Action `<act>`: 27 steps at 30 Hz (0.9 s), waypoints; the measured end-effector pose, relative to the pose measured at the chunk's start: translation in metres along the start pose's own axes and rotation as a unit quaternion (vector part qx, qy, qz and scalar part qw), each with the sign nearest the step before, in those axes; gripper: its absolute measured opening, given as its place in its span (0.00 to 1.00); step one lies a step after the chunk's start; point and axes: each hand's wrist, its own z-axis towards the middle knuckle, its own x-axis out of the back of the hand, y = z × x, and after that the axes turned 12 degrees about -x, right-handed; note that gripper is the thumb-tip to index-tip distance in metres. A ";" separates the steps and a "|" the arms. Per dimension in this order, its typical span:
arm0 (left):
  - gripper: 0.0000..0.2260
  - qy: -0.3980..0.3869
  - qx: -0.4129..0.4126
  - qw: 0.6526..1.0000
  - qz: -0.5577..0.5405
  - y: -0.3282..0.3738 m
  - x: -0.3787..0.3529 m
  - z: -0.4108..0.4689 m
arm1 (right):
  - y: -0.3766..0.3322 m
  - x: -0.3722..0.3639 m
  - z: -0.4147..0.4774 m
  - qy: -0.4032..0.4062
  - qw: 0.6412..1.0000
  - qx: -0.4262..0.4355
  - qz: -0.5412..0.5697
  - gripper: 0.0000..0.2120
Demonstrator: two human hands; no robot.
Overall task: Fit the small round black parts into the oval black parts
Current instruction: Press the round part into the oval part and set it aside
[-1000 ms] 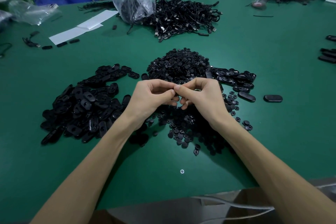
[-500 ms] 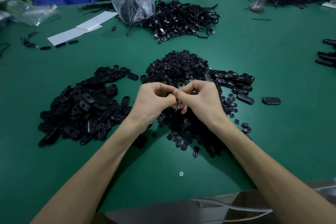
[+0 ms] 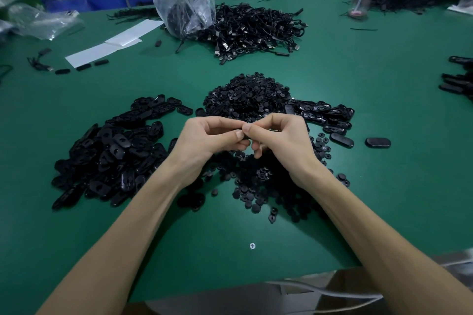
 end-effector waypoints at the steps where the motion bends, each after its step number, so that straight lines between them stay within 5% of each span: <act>1: 0.08 0.000 -0.002 1.000 -0.001 0.000 0.000 0.000 | 0.000 0.000 0.000 -0.001 1.000 0.002 0.001 0.07; 7: 0.09 -0.001 -0.027 0.999 0.017 0.001 0.001 -0.002 | -0.006 0.004 0.001 -0.001 1.000 0.011 -0.018 0.07; 9: 0.08 0.058 -0.079 0.987 0.127 0.003 0.002 0.001 | -0.007 0.010 0.004 0.057 0.997 0.028 -0.045 0.05; 10: 0.07 0.103 -0.104 0.962 0.231 0.004 0.006 0.002 | -0.007 0.015 0.007 0.114 0.989 0.044 -0.084 0.05; 12: 0.08 0.177 -0.117 0.851 0.480 0.006 0.020 0.002 | -0.008 0.025 0.013 0.242 0.951 0.077 -0.176 0.04; 14: 0.11 0.194 -0.050 0.739 0.643 0.004 0.040 0.001 | -0.009 0.034 0.016 0.313 0.918 0.095 -0.224 0.03; 16: 0.16 0.181 0.056 0.681 0.707 0.002 0.055 0.000 | -0.007 0.041 0.019 0.334 0.898 0.091 -0.271 0.00; 19: 0.16 0.173 0.102 0.674 0.711 -0.001 0.066 -0.001 | 0.000 0.051 0.022 0.358 0.861 0.071 -0.354 0.05; 24: 0.11 0.190 0.052 0.689 0.697 -0.006 0.074 0.003 | 0.005 0.053 0.024 0.352 0.825 0.009 -0.441 0.10; 27: 0.11 0.223 0.010 0.681 0.697 -0.004 0.071 0.003 | 0.003 0.047 0.023 0.319 0.827 0.069 -0.457 0.10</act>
